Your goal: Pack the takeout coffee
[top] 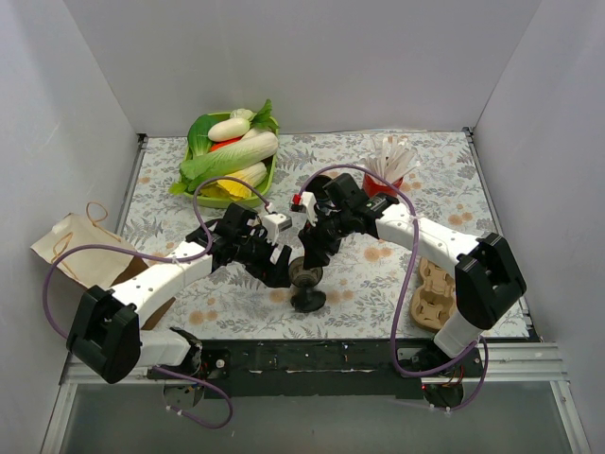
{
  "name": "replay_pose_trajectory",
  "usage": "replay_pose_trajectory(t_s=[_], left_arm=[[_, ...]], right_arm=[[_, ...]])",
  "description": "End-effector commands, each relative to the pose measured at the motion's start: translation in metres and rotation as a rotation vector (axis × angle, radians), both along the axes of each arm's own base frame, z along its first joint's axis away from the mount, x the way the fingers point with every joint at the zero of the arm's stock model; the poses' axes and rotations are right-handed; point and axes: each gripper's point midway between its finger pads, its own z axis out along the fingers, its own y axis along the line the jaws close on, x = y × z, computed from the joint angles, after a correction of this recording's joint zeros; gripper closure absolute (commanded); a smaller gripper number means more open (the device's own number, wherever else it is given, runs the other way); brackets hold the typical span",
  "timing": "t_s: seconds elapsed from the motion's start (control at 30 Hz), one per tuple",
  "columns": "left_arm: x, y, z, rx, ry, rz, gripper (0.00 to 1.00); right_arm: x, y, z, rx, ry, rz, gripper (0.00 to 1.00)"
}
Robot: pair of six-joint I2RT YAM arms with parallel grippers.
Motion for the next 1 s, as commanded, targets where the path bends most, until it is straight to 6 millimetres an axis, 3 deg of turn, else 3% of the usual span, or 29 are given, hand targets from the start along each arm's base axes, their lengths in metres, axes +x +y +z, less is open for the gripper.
replay_pose_trajectory(t_s=[0.0,0.13,0.27,0.33,0.43,0.5,0.57,0.7,0.8,0.97], left_arm=[[0.005,-0.006,0.012,-0.037,-0.032,-0.012,0.21],[0.006,-0.006,0.013,-0.042,-0.036,-0.007,0.21],[0.008,-0.004,0.019,-0.048,-0.065,0.009,0.21],[0.011,-0.002,0.023,-0.047,-0.087,0.028,0.21],[0.017,0.000,0.033,-0.054,-0.137,0.067,0.21],[0.022,0.002,0.041,-0.060,-0.166,0.107,0.21],[0.030,0.005,0.047,-0.061,-0.188,0.164,0.20],[0.047,0.010,0.057,-0.076,-0.202,0.271,0.18],[0.064,0.014,0.063,-0.067,-0.206,0.364,0.17],[0.090,0.023,0.071,-0.065,-0.186,0.511,0.14]], right_arm=[[-0.001,0.002,0.005,0.018,-0.031,0.023,0.31],[-0.001,0.003,0.007,0.025,-0.032,0.022,0.31],[0.007,0.006,0.029,0.060,-0.114,0.044,0.33],[0.008,0.003,0.045,0.082,-0.208,0.103,0.34],[-0.005,-0.016,0.049,0.068,-0.323,0.228,0.35],[-0.029,-0.036,0.043,0.054,-0.385,0.364,0.39],[-0.038,-0.047,0.036,0.052,-0.536,0.507,0.42],[-0.097,-0.070,0.005,0.064,-0.684,0.823,0.43],[-0.109,-0.060,-0.001,0.126,-0.752,0.917,0.43],[-0.133,-0.054,-0.036,0.158,-0.752,1.101,0.50]])
